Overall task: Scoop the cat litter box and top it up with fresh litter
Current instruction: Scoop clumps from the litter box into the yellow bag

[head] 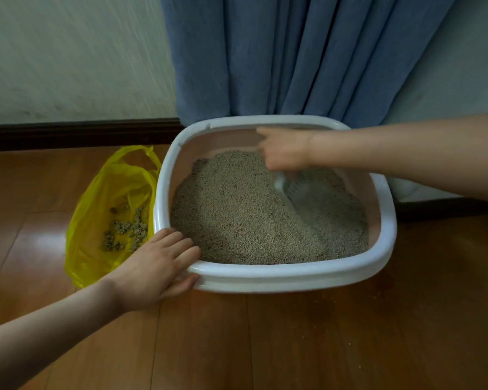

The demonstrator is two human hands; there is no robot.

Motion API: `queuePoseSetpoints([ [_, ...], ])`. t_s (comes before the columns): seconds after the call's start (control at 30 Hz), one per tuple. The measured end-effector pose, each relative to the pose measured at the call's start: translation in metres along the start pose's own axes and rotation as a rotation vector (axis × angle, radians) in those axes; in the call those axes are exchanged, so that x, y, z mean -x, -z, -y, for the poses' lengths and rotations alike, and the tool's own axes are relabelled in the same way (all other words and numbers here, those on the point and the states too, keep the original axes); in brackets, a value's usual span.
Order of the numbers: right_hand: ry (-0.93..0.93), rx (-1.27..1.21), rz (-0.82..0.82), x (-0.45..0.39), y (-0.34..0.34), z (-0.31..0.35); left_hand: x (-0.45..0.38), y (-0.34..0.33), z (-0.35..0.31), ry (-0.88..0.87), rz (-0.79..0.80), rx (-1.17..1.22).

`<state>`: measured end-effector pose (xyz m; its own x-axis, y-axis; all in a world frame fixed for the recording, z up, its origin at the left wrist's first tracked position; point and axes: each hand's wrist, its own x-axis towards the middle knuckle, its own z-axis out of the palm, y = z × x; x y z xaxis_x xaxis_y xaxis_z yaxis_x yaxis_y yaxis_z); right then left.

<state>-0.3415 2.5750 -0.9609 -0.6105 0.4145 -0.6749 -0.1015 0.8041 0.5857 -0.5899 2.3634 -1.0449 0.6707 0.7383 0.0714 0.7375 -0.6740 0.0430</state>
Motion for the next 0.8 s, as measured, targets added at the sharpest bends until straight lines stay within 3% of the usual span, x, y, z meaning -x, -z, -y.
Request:
queuePoseSetpoints([
  [0.1, -0.159, 0.049, -0.238, -0.003, 0.014, -0.016, 0.0, 0.0, -0.001, 0.003, -0.006, 0.003],
  [0.17, -0.201, 0.021, -0.289, -0.003, 0.022, -0.02, 0.0, 0.0, -0.001, -0.002, -0.009, 0.006],
  [0.37, 0.029, -0.287, -0.088, -0.012, 0.034, 0.003, 0.0, 0.002, -0.001, -0.006, -0.006, 0.01],
  [0.6, -0.307, 0.006, -0.243, -0.023, 0.042, -0.022, 0.0, 0.003, -0.001, 0.0, 0.006, 0.017],
  [0.8, -0.455, -0.031, -0.293, -0.017, 0.034, -0.003, 0.0, 0.002, -0.001, -0.003, 0.009, 0.012],
])
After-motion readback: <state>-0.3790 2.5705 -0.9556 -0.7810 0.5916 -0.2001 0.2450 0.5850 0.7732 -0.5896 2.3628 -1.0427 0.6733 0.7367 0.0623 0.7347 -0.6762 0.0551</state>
